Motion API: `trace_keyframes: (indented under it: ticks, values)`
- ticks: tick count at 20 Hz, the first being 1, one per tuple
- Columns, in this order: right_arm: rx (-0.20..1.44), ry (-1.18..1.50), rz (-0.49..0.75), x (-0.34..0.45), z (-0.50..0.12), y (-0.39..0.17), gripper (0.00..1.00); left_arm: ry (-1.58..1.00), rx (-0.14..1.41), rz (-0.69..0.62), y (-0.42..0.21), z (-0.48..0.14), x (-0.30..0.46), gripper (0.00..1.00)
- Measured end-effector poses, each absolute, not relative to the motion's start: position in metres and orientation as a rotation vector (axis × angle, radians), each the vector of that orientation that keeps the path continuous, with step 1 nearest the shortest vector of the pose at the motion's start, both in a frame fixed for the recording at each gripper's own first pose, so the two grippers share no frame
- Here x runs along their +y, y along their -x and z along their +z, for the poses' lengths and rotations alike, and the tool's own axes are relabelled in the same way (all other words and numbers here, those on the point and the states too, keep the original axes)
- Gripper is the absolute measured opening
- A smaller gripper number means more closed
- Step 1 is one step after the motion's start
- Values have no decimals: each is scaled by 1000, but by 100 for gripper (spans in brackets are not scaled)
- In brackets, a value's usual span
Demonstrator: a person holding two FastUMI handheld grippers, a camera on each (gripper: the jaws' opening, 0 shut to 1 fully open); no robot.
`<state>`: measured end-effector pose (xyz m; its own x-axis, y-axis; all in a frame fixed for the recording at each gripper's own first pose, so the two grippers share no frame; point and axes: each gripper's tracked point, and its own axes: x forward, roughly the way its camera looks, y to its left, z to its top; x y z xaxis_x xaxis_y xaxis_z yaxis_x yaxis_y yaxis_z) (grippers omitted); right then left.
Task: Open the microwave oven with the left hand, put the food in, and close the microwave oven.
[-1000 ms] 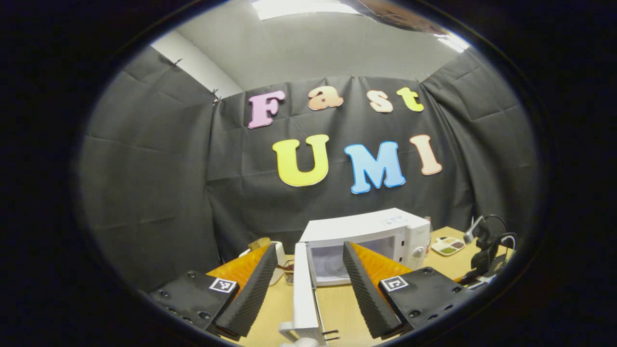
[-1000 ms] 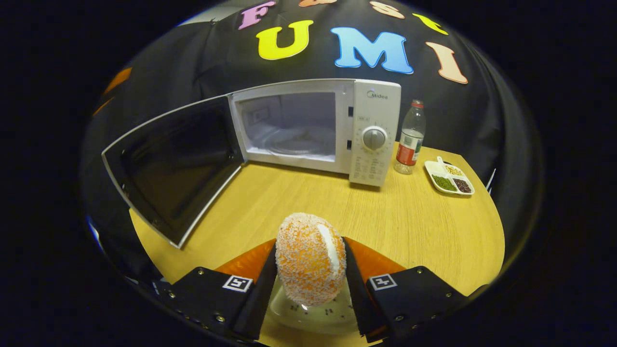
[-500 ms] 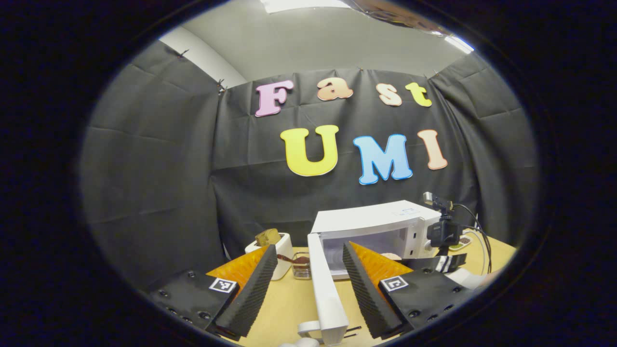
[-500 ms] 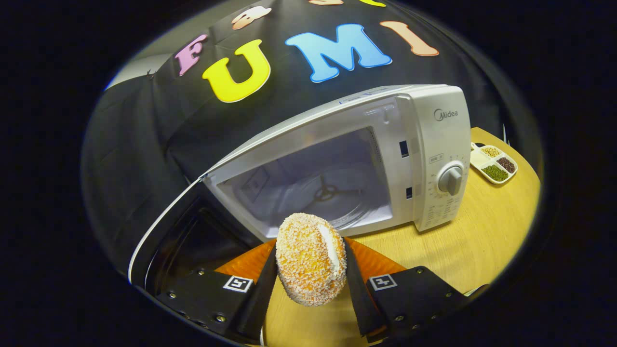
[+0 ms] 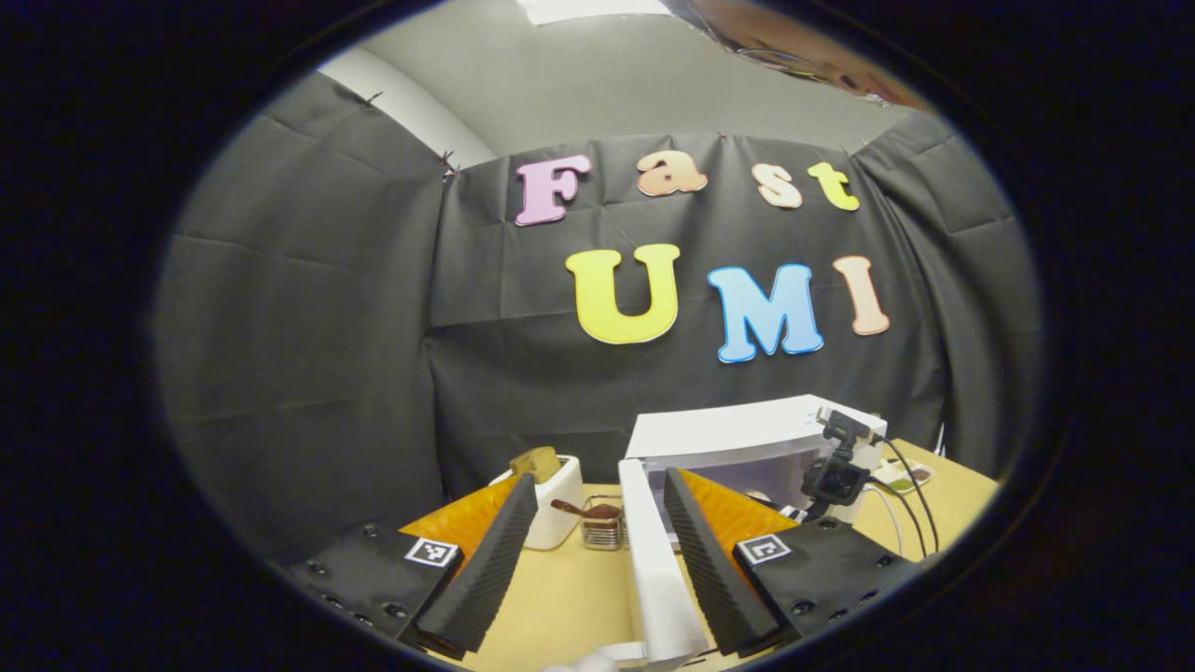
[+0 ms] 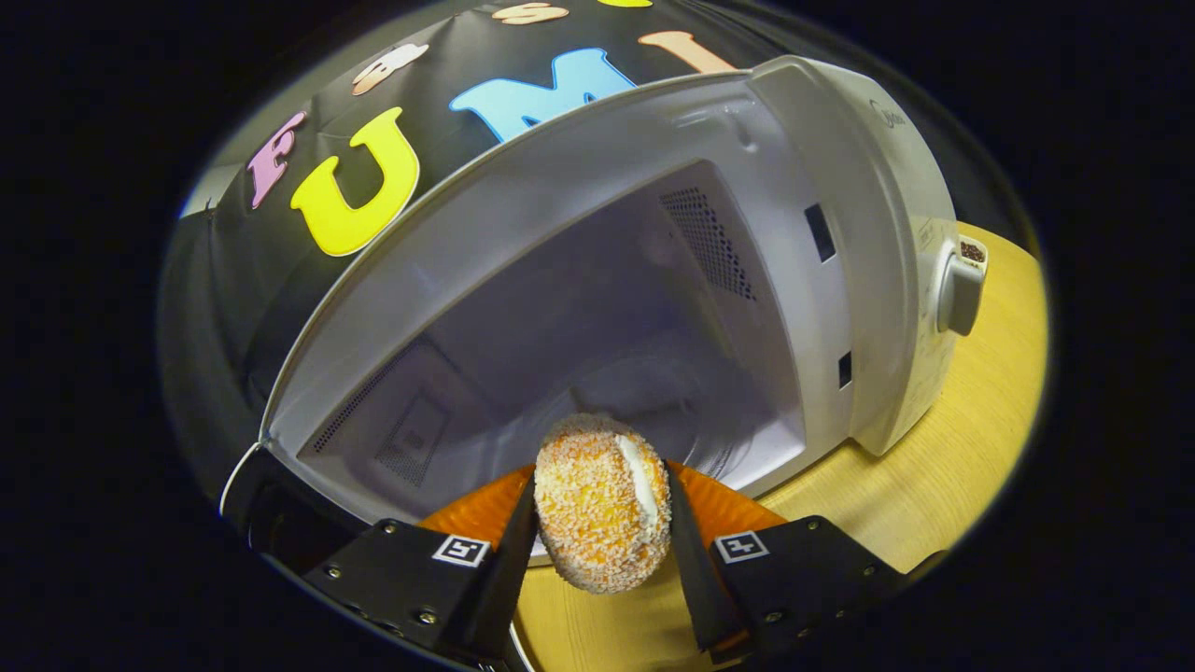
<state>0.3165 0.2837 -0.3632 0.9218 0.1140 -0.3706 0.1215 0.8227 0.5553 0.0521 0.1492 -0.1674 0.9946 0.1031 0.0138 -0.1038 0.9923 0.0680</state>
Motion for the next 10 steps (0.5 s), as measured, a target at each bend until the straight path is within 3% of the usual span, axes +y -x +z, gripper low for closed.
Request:
trace_keyframes:
  ticks: [4, 8, 10]
  values:
    - [370, -539, -64, 282, -368, -334, 69, -83, 12, 113, -53, -180, 153, 93]
    - [367, -537, -95, 279, -369, -348, 73, -86, 14, 114, -51, -181, 154, 92]
    - [364, -532, -90, 278, -367, -349, 90, -88, 14, 116, -50, -180, 154, 93]
